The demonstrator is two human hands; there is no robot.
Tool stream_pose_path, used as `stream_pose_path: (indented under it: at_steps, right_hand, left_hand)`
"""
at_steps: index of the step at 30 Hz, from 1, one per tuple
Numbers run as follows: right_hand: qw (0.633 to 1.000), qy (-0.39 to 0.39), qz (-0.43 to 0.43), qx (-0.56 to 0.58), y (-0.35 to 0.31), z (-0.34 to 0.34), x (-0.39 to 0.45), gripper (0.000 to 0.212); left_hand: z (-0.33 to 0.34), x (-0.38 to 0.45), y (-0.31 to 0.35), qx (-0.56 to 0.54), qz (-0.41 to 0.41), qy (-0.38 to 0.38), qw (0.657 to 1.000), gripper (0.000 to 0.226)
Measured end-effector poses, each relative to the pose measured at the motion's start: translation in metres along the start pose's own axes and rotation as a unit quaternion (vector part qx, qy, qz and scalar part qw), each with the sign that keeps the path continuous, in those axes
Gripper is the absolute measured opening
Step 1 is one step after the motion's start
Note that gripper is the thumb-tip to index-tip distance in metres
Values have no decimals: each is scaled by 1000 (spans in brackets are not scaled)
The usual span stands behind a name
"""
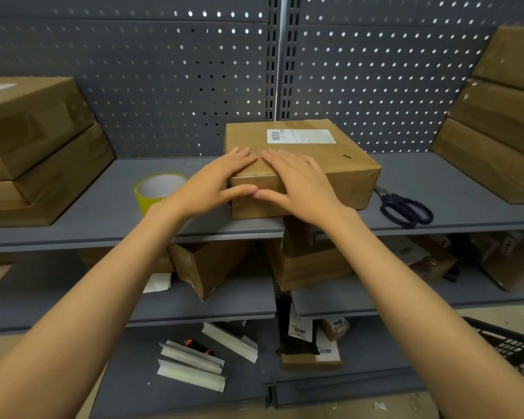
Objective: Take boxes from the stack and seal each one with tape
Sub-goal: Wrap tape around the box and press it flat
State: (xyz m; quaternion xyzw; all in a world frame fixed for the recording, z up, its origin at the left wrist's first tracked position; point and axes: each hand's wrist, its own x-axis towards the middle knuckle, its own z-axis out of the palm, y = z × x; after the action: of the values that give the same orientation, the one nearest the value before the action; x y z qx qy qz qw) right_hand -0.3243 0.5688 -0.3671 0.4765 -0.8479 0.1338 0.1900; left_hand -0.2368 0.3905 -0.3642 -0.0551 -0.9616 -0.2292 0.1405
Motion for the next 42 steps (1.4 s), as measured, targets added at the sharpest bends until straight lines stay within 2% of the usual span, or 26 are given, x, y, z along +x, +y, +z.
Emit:
stream_pose_path:
  at_steps: [2, 6, 11, 13, 15, 16, 18, 22, 26, 32, 35, 38, 40, 42]
  right_hand:
    - [998, 22, -11, -54, -1, 9, -3, 73]
    - [997, 32, -14, -69, -1, 12, -3, 74]
    - [997, -24, -23, -68, 1, 5, -5, 86]
    - [997, -58, -12, -45, 0, -1, -6, 91]
    - [997, -73, 18, 18, -4, -10, -4, 86]
    - [995, -68, 34, 59, -7, -13, -3, 81]
    - [993, -45, 40, 98, -11, -16, -2, 74]
    - [998, -58, -6, -14, -14, -6, -6, 68]
    - [998, -16, -2, -61, -13, 2, -9, 62]
    - [995, -32, 64, -66, 4, -4, -17, 74]
    - [995, -19, 92, -16, 21, -16, -29, 72]
    - [990, 52, 120, 44, 22, -25, -38, 61]
    - [988, 65, 126, 66, 19, -28, -40, 52]
    - [987, 69, 133, 65, 17, -26, -39, 47]
  left_hand:
    - [6, -3, -8, 36, 15, 3, 999, 77]
    - [4, -3, -9, 80, 33, 7, 996, 85]
    - [0, -4, -3, 112, 37, -12, 993, 85]
    - [-2, -3, 0, 201, 8, -31, 979, 88]
    - [-4, 0, 7, 304, -29, -40, 951, 94]
    - [-5, 0, 12, 316, -34, -33, 947, 94]
    - [-3, 1, 19, 274, -19, -9, 961, 87]
    - [7, -1, 13, 200, 15, -3, 980, 79]
    - [10, -2, 6, 163, 6, 4, 987, 81]
    - [6, -3, 5, 141, -20, 2, 990, 87]
    - [1, -3, 10, 146, -45, -9, 988, 89]
    - [-3, -10, 18, 117, -73, 77, 987, 77]
    - [-9, -16, 20, 106, -83, 130, 982, 63]
    - [-13, -22, 23, 98, -89, 147, 980, 53]
